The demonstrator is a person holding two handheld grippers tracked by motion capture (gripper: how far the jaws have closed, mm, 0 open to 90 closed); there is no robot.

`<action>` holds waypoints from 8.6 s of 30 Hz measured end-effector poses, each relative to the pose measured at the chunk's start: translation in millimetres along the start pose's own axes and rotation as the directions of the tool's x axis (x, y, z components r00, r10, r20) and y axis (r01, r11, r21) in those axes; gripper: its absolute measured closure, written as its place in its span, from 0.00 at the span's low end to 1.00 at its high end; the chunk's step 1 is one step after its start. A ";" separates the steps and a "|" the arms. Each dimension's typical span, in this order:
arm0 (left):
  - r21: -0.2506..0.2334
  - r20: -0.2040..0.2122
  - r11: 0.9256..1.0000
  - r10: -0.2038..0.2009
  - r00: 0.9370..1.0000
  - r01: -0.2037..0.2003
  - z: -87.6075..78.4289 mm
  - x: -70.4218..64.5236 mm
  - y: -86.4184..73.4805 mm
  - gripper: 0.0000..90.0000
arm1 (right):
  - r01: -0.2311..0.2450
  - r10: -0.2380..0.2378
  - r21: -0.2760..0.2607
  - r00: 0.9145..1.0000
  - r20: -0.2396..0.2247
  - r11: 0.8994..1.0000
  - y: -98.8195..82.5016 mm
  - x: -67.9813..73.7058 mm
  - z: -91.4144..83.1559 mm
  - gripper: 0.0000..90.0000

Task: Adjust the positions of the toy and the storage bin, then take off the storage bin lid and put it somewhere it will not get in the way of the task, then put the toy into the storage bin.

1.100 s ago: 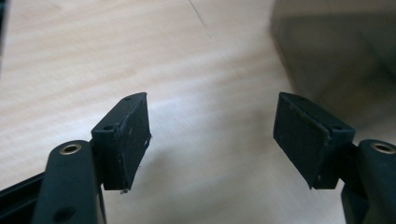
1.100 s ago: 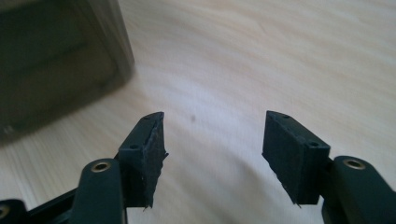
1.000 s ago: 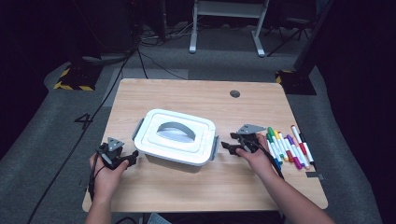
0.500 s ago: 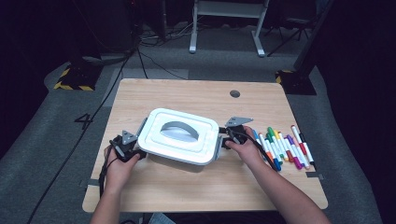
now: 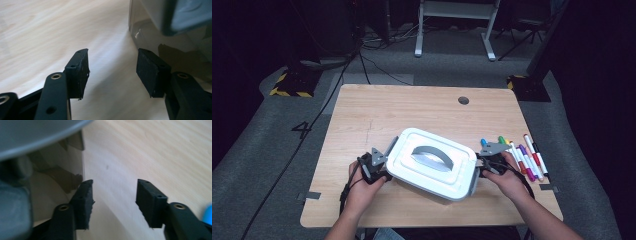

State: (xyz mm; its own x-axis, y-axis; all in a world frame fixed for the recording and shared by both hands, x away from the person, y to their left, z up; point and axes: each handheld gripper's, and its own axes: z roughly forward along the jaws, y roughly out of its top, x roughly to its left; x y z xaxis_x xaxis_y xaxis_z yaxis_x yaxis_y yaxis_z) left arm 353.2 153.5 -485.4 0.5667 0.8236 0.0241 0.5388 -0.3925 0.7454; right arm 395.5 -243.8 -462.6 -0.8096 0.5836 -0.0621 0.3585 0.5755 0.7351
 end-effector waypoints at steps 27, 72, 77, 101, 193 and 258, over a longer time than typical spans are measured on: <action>0.035 0.126 0.999 0.037 0.991 -0.042 -19.4 -33.1 -8.0 0.29 | -0.131 0.134 -0.030 0.979 0.154 0.991 -33.7 -26.0 -115.9 0.50; 0.076 0.067 0.997 0.006 0.998 -0.012 -17.1 -4.2 -40.6 0.18 | 0.072 -0.076 -0.027 0.980 -0.186 0.997 105.4 66.4 -94.2 0.75; 0.077 0.063 0.997 0.000 0.998 -0.005 -17.7 -3.6 -41.3 0.18 | 0.066 -0.075 -0.060 0.981 -0.180 0.996 133.0 48.6 -93.8 0.75; 0.084 0.039 0.996 -0.018 0.999 0.015 -21.0 0.8 -44.1 0.16 | -0.063 0.063 -0.050 0.998 -0.007 0.997 163.1 -58.5 8.3 0.75; 0.093 0.018 0.995 -0.045 0.999 0.043 -15.4 2.1 -40.4 0.09 | -0.395 0.352 0.261 0.915 0.197 0.881 -4.0 -83.2 4.2 0.76; 0.118 0.031 0.993 -0.025 0.999 0.021 -6.0 3.4 -32.9 0.00 | -0.142 0.147 0.060 0.984 -0.103 0.988 116.6 32.4 -109.5 0.86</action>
State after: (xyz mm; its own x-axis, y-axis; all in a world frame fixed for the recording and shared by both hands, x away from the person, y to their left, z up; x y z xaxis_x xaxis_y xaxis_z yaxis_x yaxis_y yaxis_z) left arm 333.7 171.7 -505.9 0.5721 0.8201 -0.0146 0.6201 -0.4208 0.6621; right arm 360.2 -220.6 -305.0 -0.7915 0.5998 0.1169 0.4969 0.5203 0.6946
